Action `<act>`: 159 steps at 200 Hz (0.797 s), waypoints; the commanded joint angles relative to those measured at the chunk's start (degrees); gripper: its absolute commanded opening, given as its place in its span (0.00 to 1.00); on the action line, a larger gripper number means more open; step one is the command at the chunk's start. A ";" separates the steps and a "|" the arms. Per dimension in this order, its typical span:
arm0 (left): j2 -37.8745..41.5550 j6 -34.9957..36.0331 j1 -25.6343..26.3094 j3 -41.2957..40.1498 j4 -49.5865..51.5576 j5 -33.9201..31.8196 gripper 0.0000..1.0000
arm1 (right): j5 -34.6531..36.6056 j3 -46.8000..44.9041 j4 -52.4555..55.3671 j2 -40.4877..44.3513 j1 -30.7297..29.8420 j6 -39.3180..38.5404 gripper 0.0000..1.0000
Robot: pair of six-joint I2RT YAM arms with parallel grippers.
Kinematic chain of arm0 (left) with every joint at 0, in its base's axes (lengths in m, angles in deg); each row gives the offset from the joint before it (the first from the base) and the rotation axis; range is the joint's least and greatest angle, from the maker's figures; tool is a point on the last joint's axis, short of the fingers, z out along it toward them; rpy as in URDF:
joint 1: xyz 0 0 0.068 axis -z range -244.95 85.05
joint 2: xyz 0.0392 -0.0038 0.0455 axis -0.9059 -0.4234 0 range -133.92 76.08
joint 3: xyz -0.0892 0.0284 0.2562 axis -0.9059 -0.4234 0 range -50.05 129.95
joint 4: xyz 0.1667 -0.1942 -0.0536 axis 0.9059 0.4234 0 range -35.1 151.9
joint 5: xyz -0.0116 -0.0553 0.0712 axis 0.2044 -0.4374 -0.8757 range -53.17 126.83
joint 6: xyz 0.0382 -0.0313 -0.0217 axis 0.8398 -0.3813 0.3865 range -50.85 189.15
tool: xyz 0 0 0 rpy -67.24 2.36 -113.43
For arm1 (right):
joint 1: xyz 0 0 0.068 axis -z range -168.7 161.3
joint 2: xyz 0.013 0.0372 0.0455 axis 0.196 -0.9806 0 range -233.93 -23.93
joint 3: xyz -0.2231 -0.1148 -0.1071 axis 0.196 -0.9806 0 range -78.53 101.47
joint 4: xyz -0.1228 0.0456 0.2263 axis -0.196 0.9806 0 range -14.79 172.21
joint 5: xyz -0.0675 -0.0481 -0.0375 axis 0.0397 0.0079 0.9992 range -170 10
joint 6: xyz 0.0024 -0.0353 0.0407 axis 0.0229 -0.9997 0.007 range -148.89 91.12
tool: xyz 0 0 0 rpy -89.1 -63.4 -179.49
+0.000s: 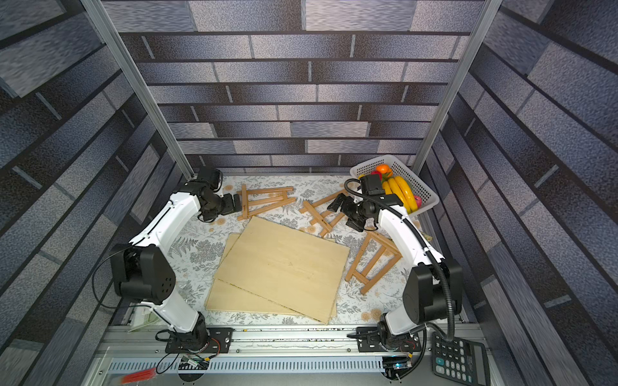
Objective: Assemble the easel
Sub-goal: Pick up the easel at the center of the board.
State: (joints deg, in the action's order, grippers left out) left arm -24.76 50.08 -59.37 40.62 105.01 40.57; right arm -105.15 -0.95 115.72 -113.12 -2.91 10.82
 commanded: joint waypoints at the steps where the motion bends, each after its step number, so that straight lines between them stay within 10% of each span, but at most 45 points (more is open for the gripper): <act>1: -8.87 1.56 1.52 10.86 9.04 -3.79 1.00 | -1.74 5.64 2.20 -2.91 -2.25 2.33 1.00; 113: -38.69 -0.80 4.53 43.03 20.49 -10.60 0.50 | -5.42 20.21 4.84 -17.79 -2.85 0.87 1.00; 159: -44.03 -1.83 4.68 49.73 23.85 -11.98 0.45 | -6.32 21.24 4.84 -20.50 -2.92 0.68 1.00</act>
State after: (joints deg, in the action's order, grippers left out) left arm -67.40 49.47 -55.15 87.03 124.64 30.80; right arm -110.15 18.08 118.69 -132.27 -5.71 12.00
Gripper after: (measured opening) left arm 0.447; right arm 0.999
